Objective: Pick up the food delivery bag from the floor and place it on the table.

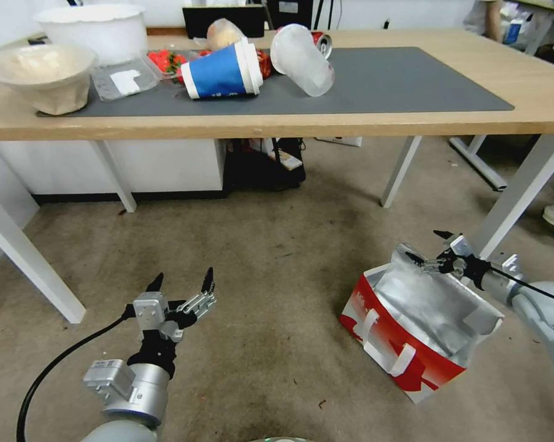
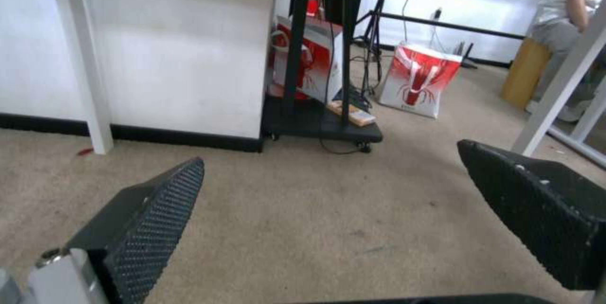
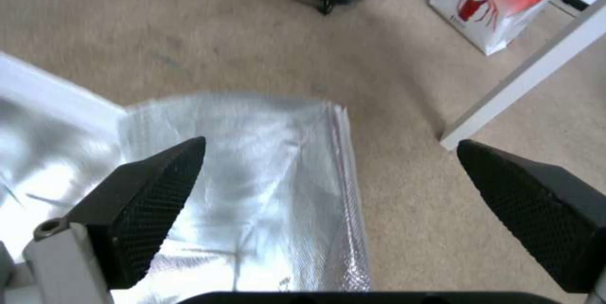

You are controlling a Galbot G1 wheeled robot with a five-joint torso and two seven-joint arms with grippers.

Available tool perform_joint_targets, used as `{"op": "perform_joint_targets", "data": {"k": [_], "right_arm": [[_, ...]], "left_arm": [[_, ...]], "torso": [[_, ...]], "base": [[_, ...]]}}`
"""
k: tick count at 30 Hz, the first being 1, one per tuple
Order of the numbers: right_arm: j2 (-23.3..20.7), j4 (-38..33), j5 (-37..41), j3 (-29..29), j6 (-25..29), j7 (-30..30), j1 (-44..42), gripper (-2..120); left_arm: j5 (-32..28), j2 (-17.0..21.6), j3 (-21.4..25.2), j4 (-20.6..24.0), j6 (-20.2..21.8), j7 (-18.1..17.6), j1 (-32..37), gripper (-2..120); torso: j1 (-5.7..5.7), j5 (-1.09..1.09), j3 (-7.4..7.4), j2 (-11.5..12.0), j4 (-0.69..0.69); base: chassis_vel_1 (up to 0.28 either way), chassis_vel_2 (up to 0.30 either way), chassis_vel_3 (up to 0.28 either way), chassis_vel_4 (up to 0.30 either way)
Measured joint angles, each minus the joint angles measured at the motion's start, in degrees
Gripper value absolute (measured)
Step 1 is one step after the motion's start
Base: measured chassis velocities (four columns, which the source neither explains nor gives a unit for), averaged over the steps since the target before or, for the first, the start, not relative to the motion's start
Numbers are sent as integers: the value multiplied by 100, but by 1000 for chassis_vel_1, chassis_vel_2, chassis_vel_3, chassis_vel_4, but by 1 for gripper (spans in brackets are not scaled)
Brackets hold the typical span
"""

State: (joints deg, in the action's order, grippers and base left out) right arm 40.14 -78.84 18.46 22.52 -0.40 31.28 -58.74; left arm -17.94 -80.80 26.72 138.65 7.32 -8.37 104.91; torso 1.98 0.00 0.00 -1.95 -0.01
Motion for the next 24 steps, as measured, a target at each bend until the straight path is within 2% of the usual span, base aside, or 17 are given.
{"op": "perform_joint_targets", "data": {"k": [5,13,15,24], "right_arm": [[112,372,-213,-315,6,-7,292,100],[311,830,-261,-471,-54,184,507,100],[360,937,-252,-498,-64,228,566,96],[363,1087,-161,-632,-66,254,731,63]], "left_arm": [[15,-26,25,26,-63,-14,84,100],[23,-60,57,22,-107,20,115,100],[22,-63,67,19,-115,24,119,100],[65,-131,-9,-64,-207,29,144,100]], "torso": [[0,0,0,-1,1],[0,0,0,-1,-1],[0,2,0,-1,1],[0,0,0,-1,0]], "base": [[0,0,0,0],[0,0,0,0],[0,0,0,0],[0,0,0,0]]}}
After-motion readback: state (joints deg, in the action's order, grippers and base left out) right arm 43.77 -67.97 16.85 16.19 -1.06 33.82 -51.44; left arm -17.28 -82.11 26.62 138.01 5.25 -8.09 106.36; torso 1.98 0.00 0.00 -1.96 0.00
